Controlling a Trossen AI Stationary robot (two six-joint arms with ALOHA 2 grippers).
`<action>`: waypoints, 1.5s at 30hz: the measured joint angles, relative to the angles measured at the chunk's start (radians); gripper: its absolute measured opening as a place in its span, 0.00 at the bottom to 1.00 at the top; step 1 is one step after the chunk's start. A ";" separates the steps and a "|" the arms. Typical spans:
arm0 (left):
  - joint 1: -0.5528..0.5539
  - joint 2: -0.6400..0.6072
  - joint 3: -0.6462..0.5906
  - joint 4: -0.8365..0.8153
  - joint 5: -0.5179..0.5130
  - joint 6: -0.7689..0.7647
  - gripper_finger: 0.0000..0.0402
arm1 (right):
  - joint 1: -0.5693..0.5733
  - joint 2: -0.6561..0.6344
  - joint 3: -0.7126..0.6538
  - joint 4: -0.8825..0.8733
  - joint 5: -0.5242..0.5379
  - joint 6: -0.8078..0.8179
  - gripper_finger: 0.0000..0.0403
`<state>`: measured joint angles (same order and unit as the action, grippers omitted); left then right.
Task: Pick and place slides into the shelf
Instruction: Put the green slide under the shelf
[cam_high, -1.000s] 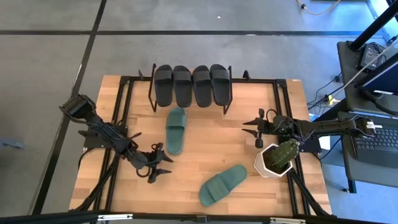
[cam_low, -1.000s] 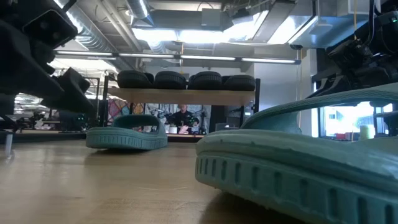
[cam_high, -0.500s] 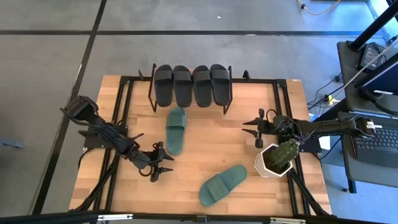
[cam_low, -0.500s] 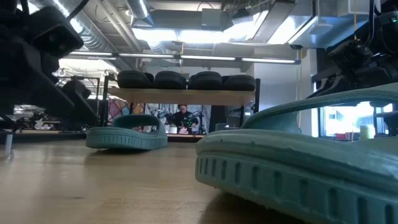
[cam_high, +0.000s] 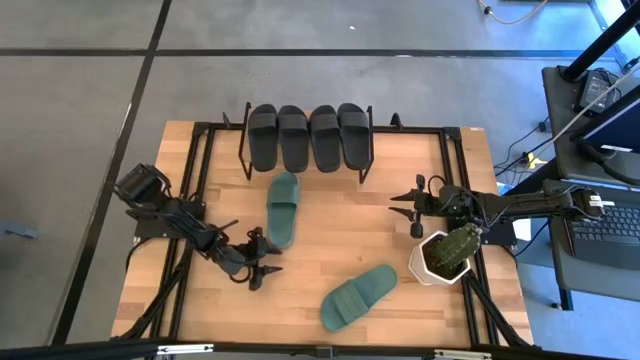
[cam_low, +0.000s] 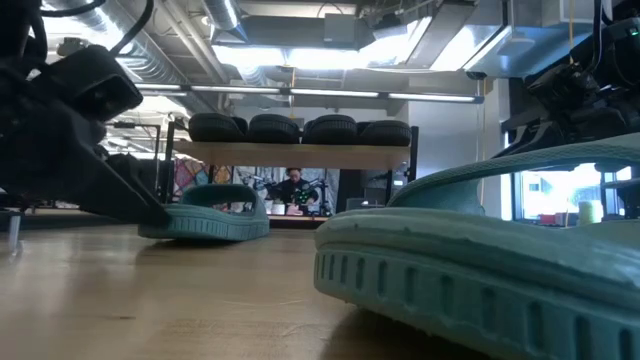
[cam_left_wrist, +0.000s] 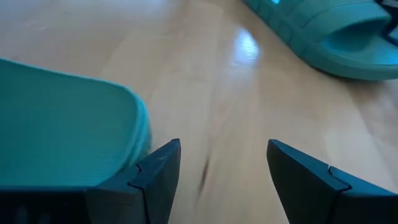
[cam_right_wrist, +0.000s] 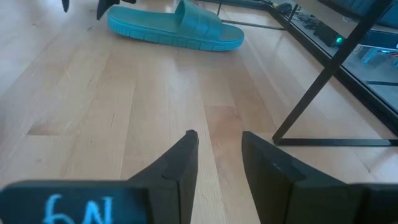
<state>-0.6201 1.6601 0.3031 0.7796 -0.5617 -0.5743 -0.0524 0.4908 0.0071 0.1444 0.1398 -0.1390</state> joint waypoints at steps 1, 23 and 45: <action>0.000 0.004 0.000 0.000 -0.007 0.000 0.57 | 0.000 0.000 0.000 0.000 0.000 0.000 0.31; 0.215 0.005 0.000 -0.085 -0.107 0.145 0.57 | 0.000 0.000 0.000 0.000 0.000 -0.001 0.31; 0.498 0.004 0.000 -0.120 0.006 0.219 0.57 | 0.000 0.000 0.000 0.000 0.000 -0.001 0.31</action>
<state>-0.1218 1.6642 0.3031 0.6598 -0.5561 -0.3550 -0.0521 0.4908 0.0071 0.1440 0.1399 -0.1398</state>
